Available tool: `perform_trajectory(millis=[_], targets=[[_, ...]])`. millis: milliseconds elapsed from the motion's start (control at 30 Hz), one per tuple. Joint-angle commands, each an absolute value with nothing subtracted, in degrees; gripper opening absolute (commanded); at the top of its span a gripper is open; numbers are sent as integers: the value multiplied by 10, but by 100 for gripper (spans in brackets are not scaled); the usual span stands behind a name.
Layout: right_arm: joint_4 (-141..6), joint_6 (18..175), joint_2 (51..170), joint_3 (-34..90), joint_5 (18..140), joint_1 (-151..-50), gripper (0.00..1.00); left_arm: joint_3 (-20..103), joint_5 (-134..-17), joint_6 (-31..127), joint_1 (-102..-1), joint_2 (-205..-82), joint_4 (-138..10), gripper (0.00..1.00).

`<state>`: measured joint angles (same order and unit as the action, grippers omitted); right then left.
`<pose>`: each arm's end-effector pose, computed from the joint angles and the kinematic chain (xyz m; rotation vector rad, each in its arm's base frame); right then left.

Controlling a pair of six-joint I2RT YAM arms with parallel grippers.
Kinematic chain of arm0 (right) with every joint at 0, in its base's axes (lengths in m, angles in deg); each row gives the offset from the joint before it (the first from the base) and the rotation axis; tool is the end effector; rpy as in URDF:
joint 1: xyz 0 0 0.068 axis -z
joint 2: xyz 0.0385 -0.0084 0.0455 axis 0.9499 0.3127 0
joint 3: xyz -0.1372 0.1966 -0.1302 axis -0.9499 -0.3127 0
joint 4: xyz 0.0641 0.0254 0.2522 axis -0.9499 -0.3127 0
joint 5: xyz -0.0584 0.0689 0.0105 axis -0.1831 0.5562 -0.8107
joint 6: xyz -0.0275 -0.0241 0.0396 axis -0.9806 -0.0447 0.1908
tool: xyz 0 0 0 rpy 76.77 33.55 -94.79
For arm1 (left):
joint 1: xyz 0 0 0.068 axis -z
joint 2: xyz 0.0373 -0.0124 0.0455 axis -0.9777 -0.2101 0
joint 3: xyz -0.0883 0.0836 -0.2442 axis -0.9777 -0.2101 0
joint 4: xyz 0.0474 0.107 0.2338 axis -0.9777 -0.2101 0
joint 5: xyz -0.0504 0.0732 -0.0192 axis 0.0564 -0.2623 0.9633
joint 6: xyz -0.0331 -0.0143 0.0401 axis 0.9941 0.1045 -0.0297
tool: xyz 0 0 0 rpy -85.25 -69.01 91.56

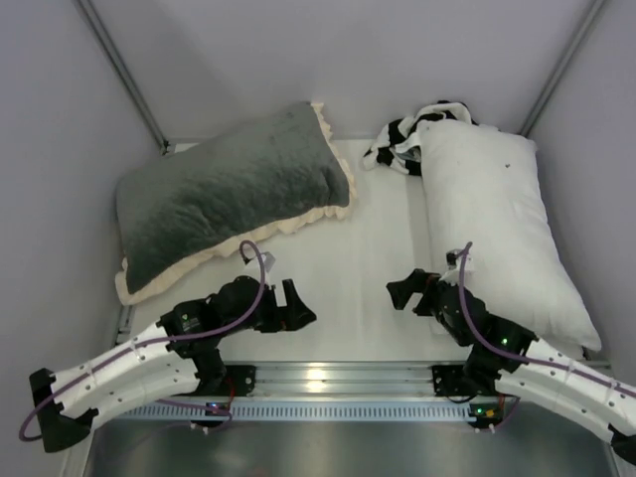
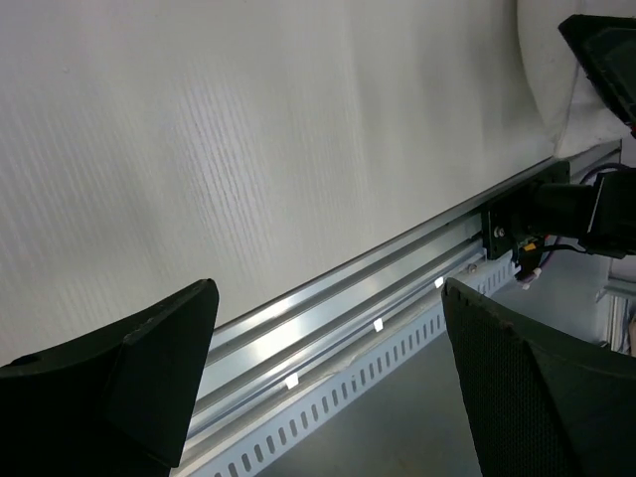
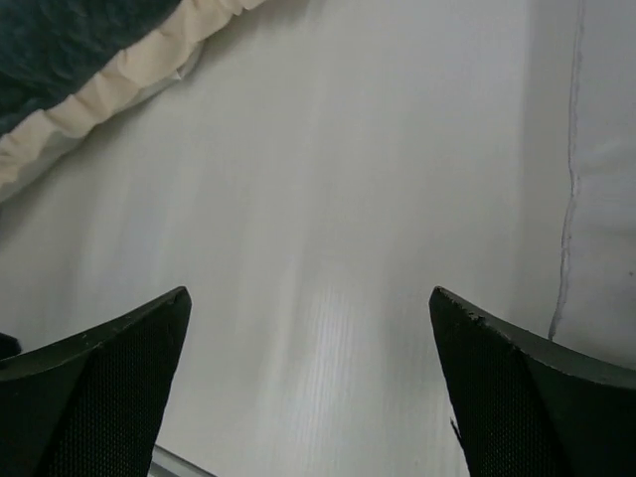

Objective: Remove the pillowcase from the pillow

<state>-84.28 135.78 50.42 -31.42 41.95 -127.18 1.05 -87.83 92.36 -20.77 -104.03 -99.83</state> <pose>0.0823 0.0889 0.2081 0.1760 1.9585 0.6925 0.0795 -0.1180 0.2418 -0.0188 2.4279 -0.9305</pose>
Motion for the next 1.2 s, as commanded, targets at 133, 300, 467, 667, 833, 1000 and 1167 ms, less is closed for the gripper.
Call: perform_trajectory(millis=[133,300,467,667,833,1000,1167], targets=[[-723,1224,707,-194,468,-1279,99,54,-885,884,-207,-979,-1003,98],[-701,1179,915,-48,502,-1220,99,59,-871,894,-207,-944,-1003,99],[-657,1215,1071,45,702,-1068,99,39,-843,919,-207,-918,-1003,98],[-594,1211,1227,136,807,-1026,100,12,-840,941,-207,-856,-1003,99],[-483,1244,1304,164,908,-985,99,22,-839,937,-207,-856,-1003,99],[-418,1291,1398,216,954,-960,100,36,-824,931,-207,-879,-1003,99],[-424,1346,1494,289,980,-942,99,31,-820,940,-207,-868,-1003,99]])
